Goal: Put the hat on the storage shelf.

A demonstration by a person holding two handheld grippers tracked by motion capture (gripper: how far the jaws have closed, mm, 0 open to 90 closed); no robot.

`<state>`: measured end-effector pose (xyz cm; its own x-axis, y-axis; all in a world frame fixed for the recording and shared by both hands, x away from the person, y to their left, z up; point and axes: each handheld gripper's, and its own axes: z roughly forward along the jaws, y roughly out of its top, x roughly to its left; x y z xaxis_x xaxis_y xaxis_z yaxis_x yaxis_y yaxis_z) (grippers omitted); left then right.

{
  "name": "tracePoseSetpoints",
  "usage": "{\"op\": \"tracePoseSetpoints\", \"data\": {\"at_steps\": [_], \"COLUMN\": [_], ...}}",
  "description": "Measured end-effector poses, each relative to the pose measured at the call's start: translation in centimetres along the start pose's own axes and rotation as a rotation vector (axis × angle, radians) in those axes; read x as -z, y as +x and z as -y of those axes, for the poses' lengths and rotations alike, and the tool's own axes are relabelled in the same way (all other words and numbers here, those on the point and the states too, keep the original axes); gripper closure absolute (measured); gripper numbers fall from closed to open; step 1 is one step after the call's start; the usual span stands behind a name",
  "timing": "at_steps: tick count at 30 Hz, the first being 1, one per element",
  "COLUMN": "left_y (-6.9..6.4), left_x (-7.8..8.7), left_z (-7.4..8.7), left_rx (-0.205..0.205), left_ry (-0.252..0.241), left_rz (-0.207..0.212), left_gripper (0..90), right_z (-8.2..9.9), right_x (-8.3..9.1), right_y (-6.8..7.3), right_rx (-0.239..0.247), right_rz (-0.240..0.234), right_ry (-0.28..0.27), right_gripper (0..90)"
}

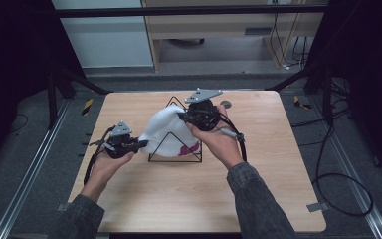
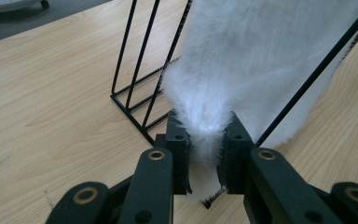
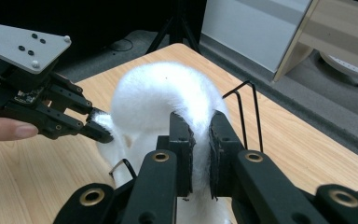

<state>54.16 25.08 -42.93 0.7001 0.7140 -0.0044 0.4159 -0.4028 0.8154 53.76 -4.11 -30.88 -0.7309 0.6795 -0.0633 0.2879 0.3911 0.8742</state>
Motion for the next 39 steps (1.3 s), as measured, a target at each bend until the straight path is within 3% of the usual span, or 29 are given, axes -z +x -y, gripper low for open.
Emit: {"op": "tracePoseSetpoints", "data": {"at_steps": [18, 21, 27, 34, 39], "left_y": [0.6, 0.6, 0.0, 0.0, 0.0], "left_x": [-1.2, -1.2, -1.4, -1.2, -1.0], "left_z": [1.8, 1.8, 2.5, 2.9, 2.9], "left_rx": [0.027, 0.021, 0.005, 0.010, 0.003], "left_ry": [0.034, 0.040, 0.060, 0.045, 0.048], "left_rz": [0.021, 0.020, 0.016, 0.013, 0.014], "left_gripper": [76.2, 76.0, 75.8, 75.8, 75.6], "right_z": [0.9, 1.0, 1.1, 1.5, 1.7], "right_x": [-1.2, -1.2, -1.6, -1.7, -1.5], "right_y": [1.1, 1.2, 2.1, 1.3, 1.6], "right_rx": [0.006, -0.013, 0.016, -0.005, -0.008], "right_rz": [-0.005, -0.009, 0.002, 0.004, -0.005], "right_ry": [0.041, 0.046, 0.080, 0.091, 0.083], "right_gripper": [82.0, 81.9, 81.4, 81.7, 81.3]}}
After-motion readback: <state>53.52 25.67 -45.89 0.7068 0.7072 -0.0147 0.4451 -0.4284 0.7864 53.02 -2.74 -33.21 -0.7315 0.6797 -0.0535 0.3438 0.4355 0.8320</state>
